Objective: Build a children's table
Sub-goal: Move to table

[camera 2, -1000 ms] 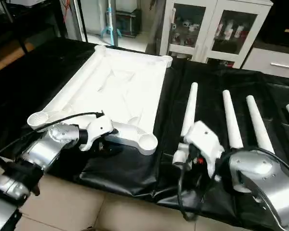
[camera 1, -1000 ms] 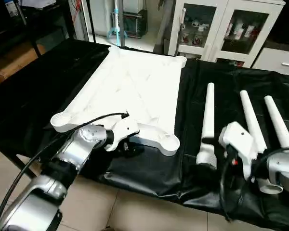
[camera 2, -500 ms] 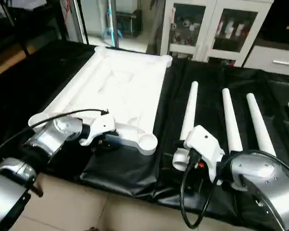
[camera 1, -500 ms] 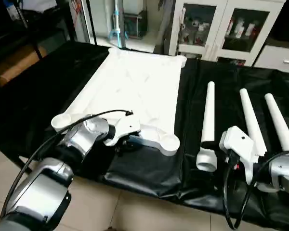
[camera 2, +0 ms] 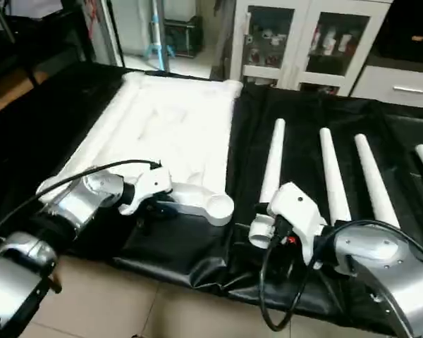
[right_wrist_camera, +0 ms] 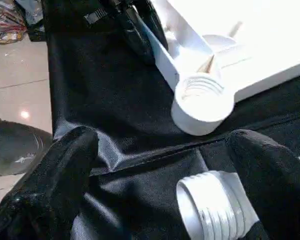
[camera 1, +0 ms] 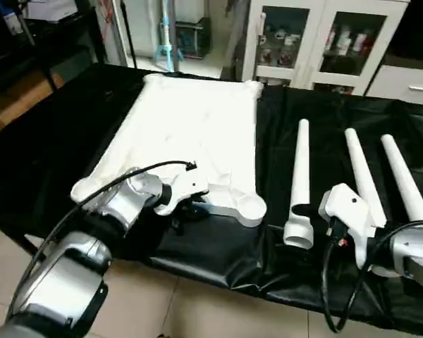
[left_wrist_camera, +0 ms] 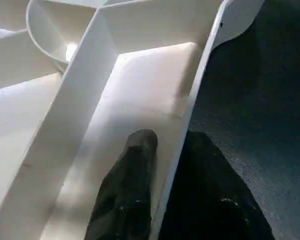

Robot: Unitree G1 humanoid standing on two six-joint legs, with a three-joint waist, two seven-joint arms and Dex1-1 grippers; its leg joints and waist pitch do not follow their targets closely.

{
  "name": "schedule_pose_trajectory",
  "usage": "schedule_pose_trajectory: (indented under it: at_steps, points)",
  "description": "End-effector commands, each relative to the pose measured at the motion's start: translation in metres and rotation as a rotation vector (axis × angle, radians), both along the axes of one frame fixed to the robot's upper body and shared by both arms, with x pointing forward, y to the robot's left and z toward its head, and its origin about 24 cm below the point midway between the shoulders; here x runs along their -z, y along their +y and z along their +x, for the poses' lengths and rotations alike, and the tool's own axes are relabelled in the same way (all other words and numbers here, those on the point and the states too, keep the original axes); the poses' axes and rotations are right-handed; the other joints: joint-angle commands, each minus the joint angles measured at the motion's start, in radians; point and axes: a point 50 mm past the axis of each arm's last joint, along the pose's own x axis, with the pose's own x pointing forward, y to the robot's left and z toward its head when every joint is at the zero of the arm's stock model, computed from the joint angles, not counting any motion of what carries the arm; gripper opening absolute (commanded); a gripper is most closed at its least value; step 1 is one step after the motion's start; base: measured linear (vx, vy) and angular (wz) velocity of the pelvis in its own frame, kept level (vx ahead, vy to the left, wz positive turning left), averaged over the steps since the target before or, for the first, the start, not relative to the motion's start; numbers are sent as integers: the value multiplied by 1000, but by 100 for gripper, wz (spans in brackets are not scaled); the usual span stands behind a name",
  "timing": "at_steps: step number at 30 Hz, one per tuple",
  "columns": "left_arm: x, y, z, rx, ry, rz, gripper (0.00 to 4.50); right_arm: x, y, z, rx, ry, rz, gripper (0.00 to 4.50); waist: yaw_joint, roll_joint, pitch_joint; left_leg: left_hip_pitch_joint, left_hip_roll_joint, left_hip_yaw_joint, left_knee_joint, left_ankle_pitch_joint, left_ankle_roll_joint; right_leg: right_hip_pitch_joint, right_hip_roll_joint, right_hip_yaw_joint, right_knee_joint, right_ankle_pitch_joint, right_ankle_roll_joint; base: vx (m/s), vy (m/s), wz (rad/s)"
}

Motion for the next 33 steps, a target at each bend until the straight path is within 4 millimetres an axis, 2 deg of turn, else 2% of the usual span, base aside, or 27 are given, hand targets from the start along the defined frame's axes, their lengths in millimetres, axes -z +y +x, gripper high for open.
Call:
schedule_pose_trajectory:
  at_steps: [1, 2, 4, 5, 6, 9, 11, 12, 15, 19, 20, 22, 24, 26, 28, 30, 32, 33]
  points:
    - [10, 19, -2, -166, 15, 3, 78, 1, 1, 3, 17, -11, -14, 450, 5, -16, -52, -4, 75, -35, -76, -128, 71, 54, -113, 66, -90, -332, -146, 0, 0, 0]
    - [12, 19, -5, -180, 6, -9, 75, 1, 2, 5, 21, -14, -12, 450, -1, -21, -51, -4, 77, -37, -76, -132, 68, 54, -114, 65, -89, -346, -145, 0, 0, 0]
    - [13, 13, -11, -170, -5, -49, 73, 1, 3, 5, 23, -15, -9, 450, -11, -18, -50, -5, 74, -36, -76, -136, 73, 51, -112, 65, -94, -367, -136, 0, 0, 0]
    - [13, 12, -11, -169, -6, -59, 72, 1, 3, 6, 22, -15, -9, 450, -14, -24, -49, -7, 72, -33, -75, -138, 77, 50, -110, 65, -97, -377, -131, 0, 0, 0]
    - [12, 5, -15, -132, -20, -97, 71, 1, 4, 6, 22, -16, -9, 450, -16, -24, -48, -5, 68, -31, -73, -143, 84, 45, -107, 64, -101, -405, -117, 0, 0, 0]
    - [13, 1, -17, -130, -27, -97, 68, 2, 4, 7, 23, -16, -9, 450, -15, -24, -49, -3, 69, -32, -75, -142, 84, 43, -106, 64, -103, -425, -96, 0, 0, 0]
    - [14, 0, -18, -133, -34, -86, 68, 2, 3, 8, 30, -19, -14, 450, -15, -22, -49, -6, 72, -34, -76, -134, 85, 43, -106, 65, -100, -404, -98, 0, 0, 0]
    - [14, -1, -18, -131, -37, -86, 68, 2, 2, 9, 35, -22, -16, 450, -15, -23, -52, -5, 76, -35, -77, -116, 89, 43, -107, 66, -93, -353, -113, 0, 0, 0]
    - [13, -2, -20, -132, -38, -86, 68, 2, 2, 10, 39, -24, -17, 450, -13, -22, -54, -5, 78, -33, -76, -103, 93, 46, -110, 69, -85, -291, -140, 0, 0, 0]
    - [12, -3, -21, -141, -78, -69, 68, 2, 1, 12, 48, -31, -22, 450, -13, -21, -53, -6, 80, -33, -76, -95, 97, 47, -111, 70, -83, -260, -156, 0, 0, 0]
    - [11, -4, -21, -154, -90, -80, 103, 2, 1, 13, 56, -36, -24, 450, -13, -22, -53, -5, 76, -31, -75, -101, 96, 47, -110, 69, -85, -274, -153, 0, 0, 0]
    - [4, -8, -22, -150, -89, -134, 141, 2, 1, 14, 67, -42, -24, 450, -13, -19, -52, -6, 75, -31, -75, -107, 93, 47, -110, 69, -88, -293, -146, 0, 0, 0]
    - [1, -10, -23, -144, -87, -159, 145, 3, 1, 14, 69, -43, -23, 450, -14, -19, -53, -5, 75, -31, -75, -110, 89, 47, -110, 69, -88, -291, -150, 0, 0, 0]
    - [-7, -12, -25, -135, -84, -217, 170, 3, 1, 13, 72, -43, -20, 450, -13, -15, -53, -4, 80, -33, -77, -110, 86, 46, -110, 70, -84, -271, -157, 0, 0, 0]
    - [-15, -13, -29, -124, -76, -268, 186, 3, 1, 13, 76, -44, -14, 450, -11, -16, -53, -4, 80, -33, -77, -109, 85, 46, -110, 70, -83, -254, -168, 0, 0, 0]
    - [-15, -13, -29, -124, -76, -268, 190, 3, 1, 13, 76, -44, -14, 450, -9, -16, -51, -4, 80, -32, -78, -113, 84, 46, -109, 71, -82, -244, -175, 0, 0, 0]
    - [-18, -14, -31, -118, -75, -284, 217, 2, 0, 13, 78, -45, -10, 450, -7, -17, -49, -3, 78, -30, -78, -125, 82, 45, -109, 71, -86, -270, -168, 0, 0, 0]
    - [-29, -10, -33, -111, -109, -300, 217, -3, 1, 15, 89, -45, 35, 450, -6, -17, -49, -3, 77, -30, -78, -129, 80, 46, -110, 71, -86, -281, -164, 0, 0, 0]
